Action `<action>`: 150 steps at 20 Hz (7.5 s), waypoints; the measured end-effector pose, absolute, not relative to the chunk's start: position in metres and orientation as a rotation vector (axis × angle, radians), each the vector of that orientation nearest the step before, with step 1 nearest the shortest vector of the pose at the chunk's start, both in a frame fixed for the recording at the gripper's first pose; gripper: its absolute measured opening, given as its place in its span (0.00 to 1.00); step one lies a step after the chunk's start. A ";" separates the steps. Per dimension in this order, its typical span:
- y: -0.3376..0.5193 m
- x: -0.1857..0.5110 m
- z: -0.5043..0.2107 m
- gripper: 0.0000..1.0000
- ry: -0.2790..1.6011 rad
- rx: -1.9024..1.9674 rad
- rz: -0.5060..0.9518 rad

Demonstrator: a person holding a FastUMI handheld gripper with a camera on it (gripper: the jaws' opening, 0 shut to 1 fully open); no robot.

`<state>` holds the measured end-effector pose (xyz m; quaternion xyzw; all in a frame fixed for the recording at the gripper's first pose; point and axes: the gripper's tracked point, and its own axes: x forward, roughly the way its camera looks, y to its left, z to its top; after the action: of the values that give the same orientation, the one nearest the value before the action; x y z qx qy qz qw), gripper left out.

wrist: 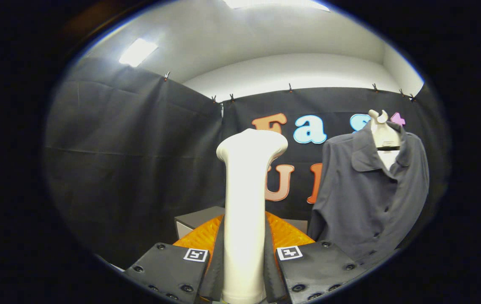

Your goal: Iron the clothes twice with a garment steamer, once on the left side and once on the right side.

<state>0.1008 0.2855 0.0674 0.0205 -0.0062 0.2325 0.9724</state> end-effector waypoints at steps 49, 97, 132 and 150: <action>0.060 0.247 -0.074 0.45 0.065 0.119 0.209; 0.029 0.129 -0.170 0.46 0.187 0.129 0.180; -0.127 0.235 -0.070 0.45 0.078 0.083 -0.055; -0.117 0.182 -0.192 0.45 0.252 0.091 -0.092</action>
<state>0.1822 -0.1166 -0.1922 0.0455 0.1258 -0.0460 0.9900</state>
